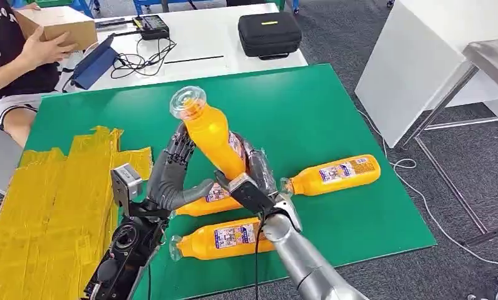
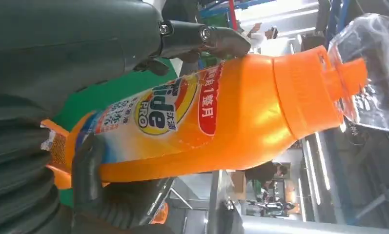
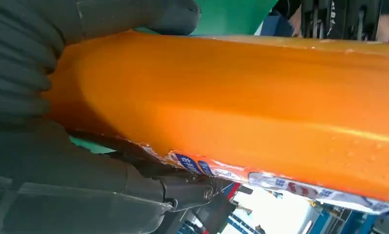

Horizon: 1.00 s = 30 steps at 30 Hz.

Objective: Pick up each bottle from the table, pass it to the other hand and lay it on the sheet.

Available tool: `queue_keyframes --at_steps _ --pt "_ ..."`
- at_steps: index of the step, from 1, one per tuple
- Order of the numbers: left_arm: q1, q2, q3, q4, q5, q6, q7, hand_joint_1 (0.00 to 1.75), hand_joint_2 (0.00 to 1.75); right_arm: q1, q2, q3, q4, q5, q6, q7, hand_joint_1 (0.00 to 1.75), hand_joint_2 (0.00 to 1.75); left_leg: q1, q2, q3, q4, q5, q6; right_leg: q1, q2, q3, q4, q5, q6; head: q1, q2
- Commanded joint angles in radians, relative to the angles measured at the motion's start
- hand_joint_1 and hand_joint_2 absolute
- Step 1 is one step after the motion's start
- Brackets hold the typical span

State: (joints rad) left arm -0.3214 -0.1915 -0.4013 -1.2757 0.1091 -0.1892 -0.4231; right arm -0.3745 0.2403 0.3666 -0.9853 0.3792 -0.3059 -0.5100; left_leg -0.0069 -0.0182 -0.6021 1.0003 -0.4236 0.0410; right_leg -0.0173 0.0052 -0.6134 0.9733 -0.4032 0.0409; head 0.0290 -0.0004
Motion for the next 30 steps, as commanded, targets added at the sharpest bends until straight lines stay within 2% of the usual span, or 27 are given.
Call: queue_keyframes --at_steps 1,4,8,10,11,13,25,26,27,28,30 --pt "-0.042 0.021 -0.016 0.031 0.005 0.004 0.013 0.0 1.75 -0.062 0.0 0.116 0.106 0.021 0.009 -0.01 1.75 1.75 0.002 0.002 0.004 0.001 -0.002 -0.002 0.002 0.001 0.004 0.0 -0.001 -0.002 0.0 0.0" --pt "-0.029 0.026 -0.001 0.029 0.018 0.012 0.015 0.0 1.75 -0.058 0.01 0.184 0.117 0.08 -0.02 -0.005 1.75 1.75 0.001 0.004 0.004 0.0 -0.002 -0.002 0.002 0.002 0.003 0.0 -0.001 -0.002 0.0 0.0" --pt "-0.016 0.031 0.021 0.027 0.033 0.021 0.015 0.0 1.75 -0.053 -0.01 0.246 0.08 0.099 0.003 0.012 1.75 1.75 0.002 0.004 0.006 0.0 -0.003 -0.003 0.002 0.002 0.005 -0.001 -0.002 -0.002 0.0 0.0" --pt "-0.016 0.031 0.033 0.034 0.04 0.024 0.014 0.0 1.75 -0.049 -0.025 0.268 0.063 0.07 0.08 0.039 1.75 1.75 0.001 0.003 0.003 0.0 -0.001 -0.002 0.001 0.001 0.002 -0.001 -0.001 -0.001 0.0 0.0" --pt "-0.017 0.034 0.037 0.041 0.044 0.022 0.014 0.0 1.75 -0.045 -0.038 0.273 0.049 0.02 0.161 0.035 1.75 1.75 0.001 0.002 0.005 0.0 -0.002 -0.002 0.002 0.0 0.005 -0.001 -0.002 -0.002 0.0 0.0" --pt "-0.014 0.038 0.042 0.045 0.047 0.023 0.012 0.0 1.75 -0.031 -0.064 0.275 0.012 -0.034 0.243 0.024 1.75 1.75 0.001 0.002 0.004 0.0 -0.002 -0.002 0.002 0.001 0.003 -0.001 -0.001 -0.001 0.0 0.0" --pt "0.024 0.044 0.057 0.032 0.05 0.025 0.007 0.0 1.75 0.006 -0.154 0.221 -0.124 -0.093 0.353 0.037 1.75 1.75 0.001 -0.001 0.004 0.0 -0.002 -0.002 0.001 -0.002 0.004 -0.001 -0.002 -0.002 0.0 0.0" --pt "0.026 0.044 0.058 0.032 0.05 0.025 0.006 0.73 1.75 0.006 -0.156 0.22 -0.123 -0.094 0.354 0.037 1.75 1.75 0.002 0.0 0.006 0.0 -0.003 -0.003 0.002 -0.002 0.007 -0.001 -0.003 -0.002 0.0 0.0" --pt "0.037 0.046 0.058 0.014 0.05 0.025 0.008 1.64 1.75 0.007 -0.158 0.215 -0.124 -0.095 0.353 0.037 1.75 1.75 0.001 0.0 0.004 0.0 -0.002 -0.002 0.001 -0.001 0.004 -0.001 -0.002 -0.002 0.0 0.0" --pt "0.039 0.048 0.059 0.014 0.05 0.025 0.008 1.75 1.75 0.007 -0.16 0.215 -0.123 -0.095 0.353 0.037 1.75 1.75 0.0 0.0 0.003 0.0 -0.001 -0.002 0.001 -0.001 0.003 -0.001 -0.001 -0.001 0.0 0.0" --pt "0.039 0.048 0.059 0.014 0.05 0.025 0.008 1.75 1.75 0.007 -0.16 0.215 -0.123 -0.095 0.353 0.037 1.75 1.75 0.0 0.0 0.002 0.0 -0.001 -0.001 0.0 -0.001 0.002 -0.001 -0.001 -0.001 0.0 0.0"
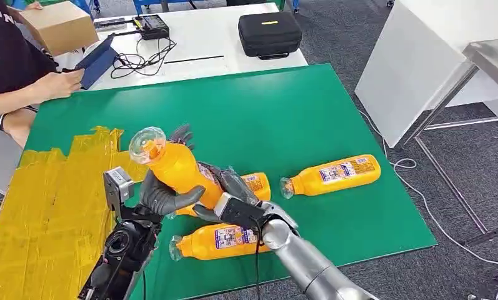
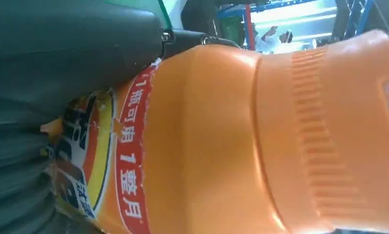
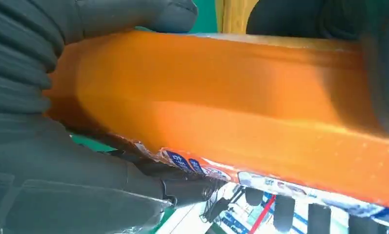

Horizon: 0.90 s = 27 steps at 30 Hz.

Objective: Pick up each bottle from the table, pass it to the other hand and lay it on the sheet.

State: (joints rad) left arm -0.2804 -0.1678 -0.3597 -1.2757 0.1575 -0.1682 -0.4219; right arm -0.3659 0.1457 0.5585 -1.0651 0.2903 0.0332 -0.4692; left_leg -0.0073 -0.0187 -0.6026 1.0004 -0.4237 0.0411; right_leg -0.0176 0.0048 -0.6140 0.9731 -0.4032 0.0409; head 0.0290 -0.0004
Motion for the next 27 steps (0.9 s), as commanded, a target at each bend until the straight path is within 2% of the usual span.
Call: queue_keyframes --at_steps 1,14,15,16,19,23,25,27 --pt "-0.002 0.024 0.017 0.014 0.002 0.004 0.006 1.75 1.75 -0.002 -0.065 0.023 -0.044 -0.006 0.014 -0.003 1.75 1.75 0.001 0.002 0.005 0.0 -0.002 -0.002 0.002 0.0 0.005 -0.001 -0.002 -0.002 0.0 0.0" --pt "0.009 0.025 0.026 0.008 -0.01 0.008 -0.005 1.75 1.75 0.051 -0.07 -0.029 -0.109 0.065 -0.081 0.015 1.75 1.75 0.001 0.001 0.004 0.0 -0.002 -0.002 0.001 0.0 0.004 -0.001 -0.001 -0.001 0.0 0.0" --pt "0.01 0.026 0.047 -0.005 -0.008 0.019 -0.016 1.75 1.75 0.056 -0.07 -0.037 -0.117 0.083 -0.106 0.017 1.33 1.75 0.002 0.001 0.005 0.0 -0.003 -0.003 0.002 0.0 0.006 -0.001 -0.002 -0.002 0.0 0.0" --pt "0.01 0.032 0.062 -0.017 -0.005 0.022 -0.018 1.75 1.75 0.062 -0.068 -0.046 -0.126 0.088 -0.123 0.019 0.05 1.75 0.002 0.001 0.006 0.001 -0.003 -0.003 0.003 -0.001 0.007 0.0 -0.003 -0.002 0.0 0.0" --pt "0.015 0.04 0.09 -0.046 -0.001 0.021 -0.016 1.75 1.75 0.073 -0.069 -0.056 -0.148 0.09 -0.132 0.021 0.05 1.75 0.001 0.002 0.002 0.0 -0.001 -0.002 0.001 0.001 0.002 0.0 -0.001 -0.001 0.0 0.0" --pt "0.011 0.048 0.129 -0.077 -0.001 0.029 -0.024 1.75 1.75 0.082 -0.089 -0.065 -0.18 0.133 -0.171 0.042 0.0 1.75 0.002 0.003 0.005 0.001 -0.003 -0.003 0.003 0.001 0.005 0.0 -0.002 -0.003 0.0 0.0" --pt "-0.013 0.068 0.154 -0.111 -0.142 0.121 -0.034 1.75 1.75 0.111 -0.125 -0.084 -0.25 0.203 -0.229 0.072 0.0 1.75 0.001 0.0 0.001 0.0 -0.001 -0.002 0.001 -0.002 0.001 0.0 -0.001 -0.001 0.0 0.0" --pt "-0.03 0.078 0.183 -0.136 -0.233 0.173 -0.03 1.75 1.75 0.145 -0.144 -0.117 -0.3 0.242 -0.259 0.095 0.0 1.75 0.003 0.0 0.004 0.002 -0.003 -0.003 0.003 -0.002 0.005 0.001 -0.003 -0.002 0.0 0.0"
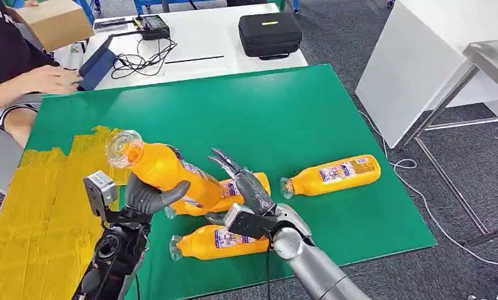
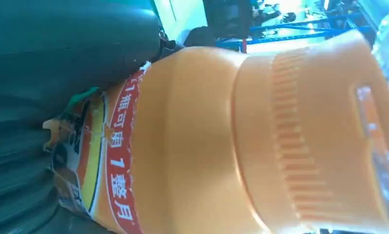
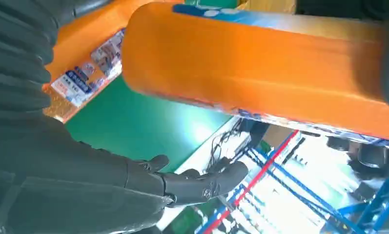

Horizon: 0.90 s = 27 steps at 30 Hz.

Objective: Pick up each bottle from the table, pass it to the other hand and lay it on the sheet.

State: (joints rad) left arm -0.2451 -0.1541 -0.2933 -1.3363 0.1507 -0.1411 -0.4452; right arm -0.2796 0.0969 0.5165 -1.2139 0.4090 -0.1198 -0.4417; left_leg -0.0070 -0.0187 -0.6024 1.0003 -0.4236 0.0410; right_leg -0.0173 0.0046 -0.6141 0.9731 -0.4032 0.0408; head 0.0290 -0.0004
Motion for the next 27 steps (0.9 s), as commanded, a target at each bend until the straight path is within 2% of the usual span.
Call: queue_keyframes --at_steps 1,2,6,7,9,10,12,14,16,20,23,25,26,27 --pt "-0.071 0.075 0.127 -0.09 -0.284 0.178 -0.009 1.75 1.75 0.074 -0.105 -0.091 -0.169 0.156 -0.122 0.087 0.0 1.75 0.002 0.0 0.002 0.002 -0.002 -0.002 0.002 -0.002 0.003 0.0 -0.002 -0.002 0.0 0.0" --pt "-0.077 0.089 0.138 -0.101 -0.405 0.27 -0.005 1.75 1.75 0.089 -0.116 -0.11 -0.181 0.196 -0.149 0.104 0.0 1.75 0.002 0.0 0.003 0.002 -0.003 -0.003 0.003 -0.002 0.005 0.001 -0.003 -0.002 0.0 0.0" --pt "-0.101 0.141 0.136 -0.083 -0.746 0.459 0.058 1.75 1.75 0.127 -0.144 -0.174 -0.201 0.261 -0.199 0.126 0.0 1.75 0.001 0.0 0.001 0.0 -0.001 -0.001 0.001 -0.002 0.002 0.0 -0.001 -0.001 0.0 0.0" --pt "-0.125 0.15 0.128 -0.048 -0.95 0.549 0.136 1.75 1.75 0.146 -0.151 -0.202 -0.219 0.3 -0.229 0.141 0.0 1.75 0.002 0.0 0.004 0.001 -0.002 -0.003 0.002 -0.002 0.005 0.0 -0.002 -0.002 0.0 0.0" --pt "-0.159 0.156 0.134 -0.001 -1.101 0.588 0.215 1.75 1.75 0.162 -0.156 -0.231 -0.242 0.332 -0.236 0.154 0.0 1.75 0.001 -0.002 0.001 0.0 0.0 -0.002 0.001 -0.003 0.003 0.0 -0.001 -0.001 0.0 0.0" --pt "-0.185 0.163 0.119 0.037 -1.221 0.594 0.275 1.75 1.75 0.177 -0.155 -0.252 -0.261 0.341 -0.242 0.166 0.0 1.75 0.001 -0.003 0.003 0.001 -0.001 -0.002 0.001 -0.004 0.005 0.0 -0.002 -0.002 0.0 0.0" --pt "-0.211 0.164 0.117 0.084 -1.281 0.592 0.301 1.75 1.75 0.196 -0.162 -0.27 -0.29 0.349 -0.241 0.174 0.0 1.75 0.002 -0.003 0.003 0.001 -0.002 -0.003 0.002 -0.005 0.005 0.0 -0.003 -0.002 0.0 0.0" --pt "-0.237 0.187 0.096 0.153 -1.507 0.573 0.417 1.75 1.75 0.236 -0.153 -0.318 -0.333 0.415 -0.257 0.211 0.0 1.75 0.001 -0.003 0.004 0.001 -0.002 -0.003 0.002 -0.005 0.005 0.0 -0.003 -0.002 0.0 0.0" --pt "-0.256 0.196 0.09 0.216 -1.587 0.531 0.457 1.75 1.75 0.273 -0.161 -0.353 -0.376 0.456 -0.241 0.239 0.0 1.75 0.001 -0.003 0.004 0.001 -0.002 -0.003 0.002 -0.005 0.005 0.0 -0.003 -0.002 0.0 0.0" --pt "-0.318 0.209 0.086 0.384 -1.62 0.45 0.457 1.75 1.75 0.319 -0.174 -0.434 -0.417 0.525 -0.222 0.267 0.0 1.75 0.001 -0.003 0.005 0.0 -0.002 -0.003 0.002 -0.005 0.006 -0.001 -0.003 -0.002 0.0 0.0" --pt "-0.332 0.209 0.087 0.421 -1.625 0.462 0.456 1.75 1.75 0.324 -0.179 -0.451 -0.42 0.524 -0.219 0.262 0.0 1.75 0.001 -0.003 0.003 0.0 -0.001 -0.002 0.001 -0.004 0.004 0.0 -0.002 -0.001 0.0 0.0" --pt "-0.344 0.215 0.071 0.442 -1.657 0.451 0.465 1.75 1.75 0.325 -0.179 -0.459 -0.421 0.526 -0.225 0.264 0.0 1.75 0.002 -0.001 0.007 0.002 -0.004 -0.003 0.003 -0.004 0.008 0.0 -0.004 -0.002 0.0 0.0" --pt "-0.355 0.214 0.066 0.472 -1.674 0.439 0.474 1.75 1.75 0.341 -0.185 -0.475 -0.436 0.525 -0.237 0.267 0.0 1.75 0.001 0.0 0.002 0.001 -0.001 -0.002 0.001 -0.001 0.003 0.0 -0.001 -0.001 0.0 0.0" --pt "-0.368 0.211 0.071 0.508 -1.674 0.43 0.472 1.75 1.75 0.365 -0.191 -0.487 -0.457 0.506 -0.241 0.258 0.0 1.75 0.002 -0.001 0.005 0.002 -0.003 -0.003 0.003 -0.003 0.007 0.0 -0.003 -0.002 0.0 0.0"
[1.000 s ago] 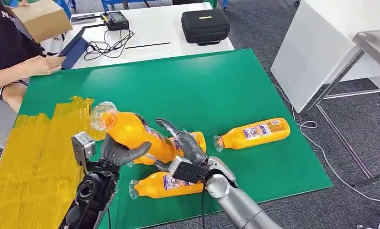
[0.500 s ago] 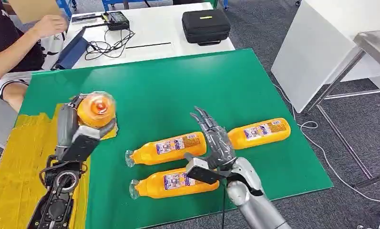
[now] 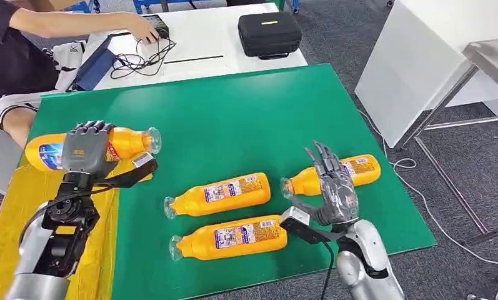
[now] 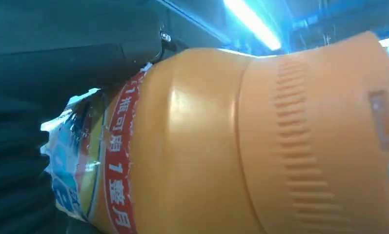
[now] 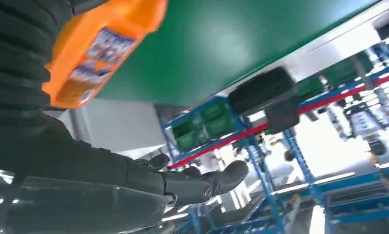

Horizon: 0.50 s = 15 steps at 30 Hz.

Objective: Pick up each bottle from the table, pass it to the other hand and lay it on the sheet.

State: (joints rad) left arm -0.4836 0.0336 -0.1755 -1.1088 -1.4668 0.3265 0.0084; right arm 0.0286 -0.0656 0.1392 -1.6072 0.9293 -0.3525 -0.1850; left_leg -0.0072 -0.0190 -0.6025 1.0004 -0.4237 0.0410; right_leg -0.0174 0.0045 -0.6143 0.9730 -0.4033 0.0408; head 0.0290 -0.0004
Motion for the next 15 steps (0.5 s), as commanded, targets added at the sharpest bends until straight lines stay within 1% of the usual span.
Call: queue_keyframes --at_steps 1,2,3,4,6,8,9,10,11,15 --pt "-0.134 0.022 -0.045 0.31 -0.054 -0.043 0.018 1.75 1.75 0.071 -0.031 -0.114 -0.08 -0.019 -0.007 -0.005 0.0 1.75 0.001 -0.002 0.003 0.0 -0.001 -0.002 0.001 -0.004 0.004 0.0 -0.002 -0.001 0.0 0.0" --pt "-0.144 0.019 -0.04 0.351 -0.052 -0.058 0.018 1.75 1.75 0.079 -0.026 -0.118 -0.089 -0.02 -0.001 -0.012 0.0 1.75 0.002 -0.002 0.005 0.001 -0.002 -0.003 0.002 -0.005 0.007 0.0 -0.003 -0.002 0.0 0.0" --pt "-0.144 0.02 -0.038 0.376 -0.055 -0.057 0.021 1.75 1.75 0.078 -0.021 -0.114 -0.088 -0.019 0.005 -0.017 0.0 1.75 0.001 -0.003 0.003 0.0 -0.001 -0.002 0.001 -0.004 0.005 -0.001 -0.002 -0.001 0.0 0.0" --pt "-0.142 0.021 -0.037 0.403 -0.059 -0.049 0.025 1.75 1.75 0.066 -0.011 -0.108 -0.079 -0.014 0.011 -0.02 0.0 1.75 0.002 -0.002 0.005 0.0 -0.002 -0.003 0.002 -0.005 0.007 0.0 -0.003 -0.002 0.0 0.0" --pt "-0.143 0.021 -0.036 0.415 -0.061 -0.039 0.024 1.75 1.75 0.062 -0.009 -0.105 -0.076 -0.011 0.011 -0.019 0.0 1.75 0.002 0.001 0.008 0.001 -0.004 -0.004 0.003 -0.002 0.009 -0.001 -0.003 -0.003 0.0 0.0" --pt "-0.148 0.038 -0.082 0.434 -0.104 -0.05 0.086 1.75 1.75 0.041 -0.004 -0.095 -0.06 -0.006 0.02 -0.02 0.0 1.75 0.002 0.004 0.007 0.001 -0.004 -0.004 0.003 0.002 0.007 0.0 -0.003 -0.003 0.0 0.0" --pt "-0.148 0.026 -0.079 0.453 -0.104 -0.061 0.088 1.57 1.75 0.022 -0.001 -0.085 -0.048 0.007 0.028 -0.016 0.0 1.75 0.001 0.003 0.003 0.0 -0.002 -0.002 0.001 0.002 0.003 0.0 -0.001 -0.001 0.0 0.0" --pt "-0.147 0.017 -0.077 0.46 -0.104 -0.059 0.086 0.3 1.75 0.008 0.002 -0.076 -0.041 0.021 0.035 -0.007 0.0 1.75 0.002 0.004 0.005 0.001 -0.003 -0.003 0.002 0.002 0.005 0.0 -0.002 -0.002 0.0 0.0" --pt "-0.146 0.011 -0.075 0.47 -0.104 -0.059 0.087 0.0 1.75 -0.003 0.004 -0.07 -0.036 0.028 0.039 -0.003 0.0 1.75 0.001 0.004 0.004 0.0 -0.002 -0.002 0.001 0.001 0.003 0.0 -0.001 -0.002 0.0 0.0" --pt "-0.164 0.012 -0.097 0.553 -0.103 -0.126 0.113 0.0 1.75 -0.047 0.004 -0.06 0.0 0.044 0.044 0.008 0.0 1.75 0.002 0.005 0.004 0.0 -0.002 -0.002 0.002 0.003 0.004 -0.001 -0.001 -0.002 0.0 0.0"
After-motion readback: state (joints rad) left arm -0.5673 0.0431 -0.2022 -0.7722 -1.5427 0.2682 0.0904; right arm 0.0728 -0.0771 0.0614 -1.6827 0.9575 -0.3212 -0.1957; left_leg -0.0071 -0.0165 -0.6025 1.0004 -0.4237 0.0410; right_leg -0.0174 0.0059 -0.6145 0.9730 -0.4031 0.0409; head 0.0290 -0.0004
